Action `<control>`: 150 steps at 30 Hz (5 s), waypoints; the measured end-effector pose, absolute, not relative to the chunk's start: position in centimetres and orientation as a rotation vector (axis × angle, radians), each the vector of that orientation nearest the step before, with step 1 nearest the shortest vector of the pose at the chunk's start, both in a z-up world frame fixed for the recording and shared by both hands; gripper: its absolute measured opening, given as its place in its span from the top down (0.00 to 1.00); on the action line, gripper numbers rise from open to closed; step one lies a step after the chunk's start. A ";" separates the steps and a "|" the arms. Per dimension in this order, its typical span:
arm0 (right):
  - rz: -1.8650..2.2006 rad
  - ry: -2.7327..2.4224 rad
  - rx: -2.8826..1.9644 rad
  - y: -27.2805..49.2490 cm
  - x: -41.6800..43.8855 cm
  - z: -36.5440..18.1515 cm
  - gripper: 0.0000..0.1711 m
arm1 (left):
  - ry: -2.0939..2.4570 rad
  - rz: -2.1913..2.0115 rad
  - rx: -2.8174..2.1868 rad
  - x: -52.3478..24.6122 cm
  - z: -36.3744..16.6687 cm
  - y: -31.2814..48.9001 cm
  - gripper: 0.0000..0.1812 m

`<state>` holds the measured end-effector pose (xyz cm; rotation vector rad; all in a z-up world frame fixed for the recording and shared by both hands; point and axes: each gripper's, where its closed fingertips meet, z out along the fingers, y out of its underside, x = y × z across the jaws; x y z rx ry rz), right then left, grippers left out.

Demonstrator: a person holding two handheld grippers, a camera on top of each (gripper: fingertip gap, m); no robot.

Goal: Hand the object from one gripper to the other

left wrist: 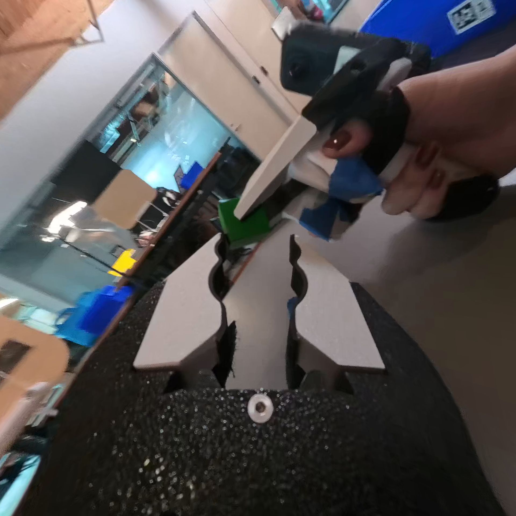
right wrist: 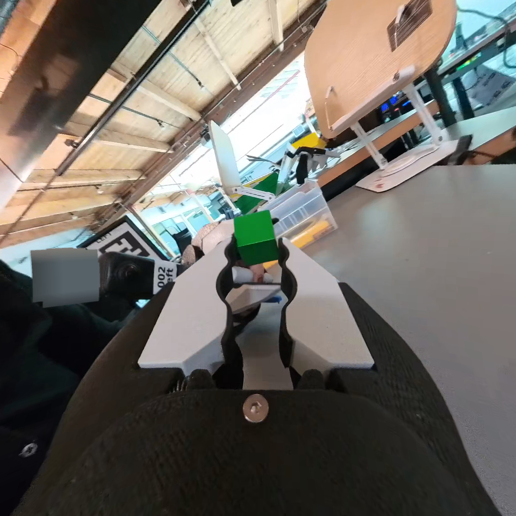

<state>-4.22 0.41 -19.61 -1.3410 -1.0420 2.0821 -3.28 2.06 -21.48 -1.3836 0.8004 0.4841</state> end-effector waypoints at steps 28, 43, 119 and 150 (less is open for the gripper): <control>1.097 -1.318 -1.237 2.0 -5.6 -22.8 0.83 | 0.892 0.714 -1.504 -4.2 -23.2 2.9 0.85; 2.174 -1.113 -1.285 -0.6 -3.7 -19.2 0.77 | 0.794 0.515 -1.359 -3.0 -20.3 1.6 0.85; -0.227 -0.376 -1.402 10.5 40.5 -20.5 0.82 | 0.340 0.266 -1.505 -9.8 -21.7 3.0 0.78; 0.635 -0.786 -0.978 5.2 -4.5 -17.1 0.92 | 0.312 0.364 -1.338 -10.8 -17.5 0.8 0.88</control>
